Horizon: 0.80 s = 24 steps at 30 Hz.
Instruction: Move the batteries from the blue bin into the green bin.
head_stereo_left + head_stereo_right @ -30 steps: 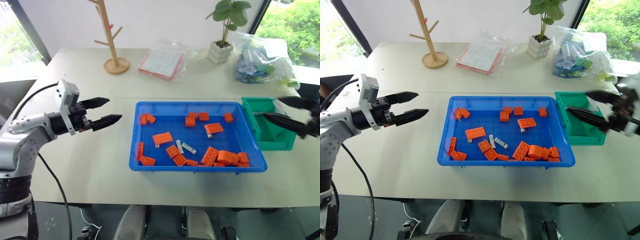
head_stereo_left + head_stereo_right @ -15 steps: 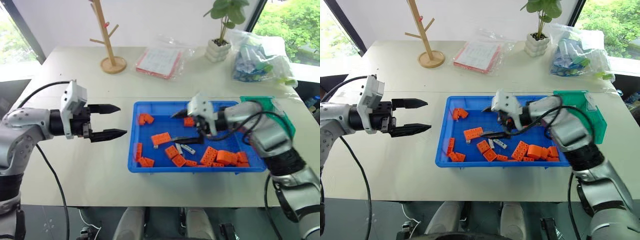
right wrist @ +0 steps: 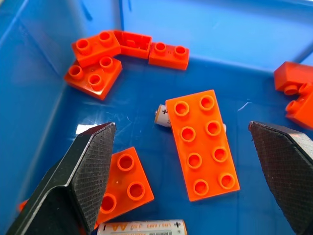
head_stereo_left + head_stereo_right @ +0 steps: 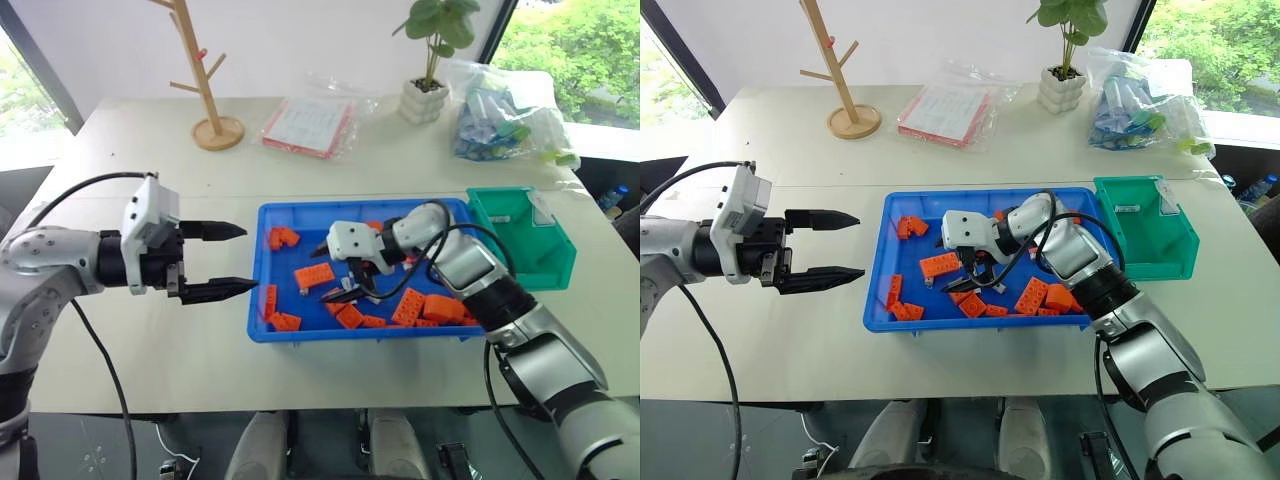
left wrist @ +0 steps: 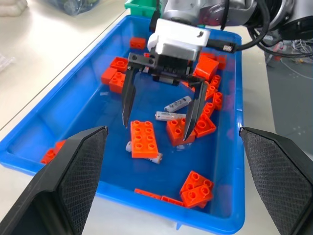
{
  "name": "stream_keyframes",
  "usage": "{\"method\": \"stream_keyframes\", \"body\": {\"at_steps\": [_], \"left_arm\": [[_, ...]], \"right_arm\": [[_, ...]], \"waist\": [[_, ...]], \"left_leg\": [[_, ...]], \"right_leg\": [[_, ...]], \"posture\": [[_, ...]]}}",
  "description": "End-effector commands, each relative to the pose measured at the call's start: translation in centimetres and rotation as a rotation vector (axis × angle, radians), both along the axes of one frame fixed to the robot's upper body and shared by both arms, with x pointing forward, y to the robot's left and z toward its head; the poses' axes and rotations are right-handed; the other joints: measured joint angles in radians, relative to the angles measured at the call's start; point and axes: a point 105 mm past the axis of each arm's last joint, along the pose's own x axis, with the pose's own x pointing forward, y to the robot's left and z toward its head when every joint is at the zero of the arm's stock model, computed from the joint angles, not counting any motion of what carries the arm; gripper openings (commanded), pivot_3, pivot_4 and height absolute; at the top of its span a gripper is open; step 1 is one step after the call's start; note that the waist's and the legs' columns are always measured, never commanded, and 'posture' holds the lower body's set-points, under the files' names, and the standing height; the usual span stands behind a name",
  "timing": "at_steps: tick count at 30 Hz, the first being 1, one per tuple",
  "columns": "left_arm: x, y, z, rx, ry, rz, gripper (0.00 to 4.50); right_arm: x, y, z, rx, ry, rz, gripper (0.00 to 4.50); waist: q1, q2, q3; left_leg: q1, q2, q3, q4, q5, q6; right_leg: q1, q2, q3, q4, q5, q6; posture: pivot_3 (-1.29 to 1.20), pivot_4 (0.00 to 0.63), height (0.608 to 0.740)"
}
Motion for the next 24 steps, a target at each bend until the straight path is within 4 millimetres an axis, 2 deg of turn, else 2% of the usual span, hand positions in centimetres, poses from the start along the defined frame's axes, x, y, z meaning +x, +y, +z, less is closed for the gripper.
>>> {"method": "stream_keyframes", "body": {"at_steps": [1,10,12,14,18,22,24], "left_arm": [[-0.2,0.1,1.1,0.004,-0.048,0.006,4.5],[0.2,0.1,1.2,0.005,-0.051,0.005,4.5],[0.3,0.0,1.3,0.003,-0.053,0.004,4.5],[0.4,0.0,1.3,0.002,-0.054,0.003,4.5],[0.6,-0.1,1.3,0.001,-0.057,0.004,4.5],[0.8,-0.1,1.4,0.0,-0.063,0.005,4.5],[0.9,-0.2,1.4,0.0,-0.067,0.001,4.5]], "right_arm": [[0.7,1.0,0.9,0.015,-0.049,-0.009,4.46],[2.2,1.2,0.3,0.007,-0.067,-0.084,4.46],[2.4,1.1,0.3,0.008,-0.065,-0.088,3.96],[2.4,1.2,0.6,0.02,-0.057,-0.089,3.26],[2.2,1.6,2.0,0.076,-0.027,-0.094,1.21],[2.1,2.0,3.6,0.121,-0.006,-0.1,1.17],[3.4,2.1,4.7,0.162,-0.027,-0.164,1.17]], "waist": [[-0.001,0.0,0.0],[0.0,0.0,0.0],[0.0,0.0,0.0],[-0.002,0.0,0.0],[-0.002,0.0,0.0],[-0.004,0.0,0.0],[-0.004,0.0,0.0]], "left_leg": [[0.0,0.0,0.0,0.0,0.0,0.0],[0.0,0.001,0.0,0.0,0.0,-0.001],[0.0,0.0,0.0,0.0,0.0,-0.001],[0.0,0.001,0.0,0.0,0.0,-0.001],[0.0,0.001,0.0,0.0,0.0,-0.001],[0.0,0.001,0.0,0.0,0.0,-0.001],[0.0,0.001,0.0,0.0,0.0,-0.001]], "right_leg": [[0.0,0.0,0.0,0.0,0.0,0.0],[0.0,0.002,0.002,0.0,0.0,0.0],[0.0,0.002,0.002,0.0,0.0,0.0],[-0.001,0.002,0.002,0.0,0.0,0.0],[-0.001,0.003,0.002,0.0,0.0,0.0],[-0.001,0.003,0.003,0.0,0.0,-0.001],[-0.001,0.003,0.003,0.0,0.0,-0.001]], "posture": [[0.0,0.15,0.692],[0.0,0.15,0.692],[0.0,0.15,0.692],[0.0,0.15,0.692],[0.0,0.15,0.692],[0.0,0.15,0.692],[0.0,0.15,0.692]]}}
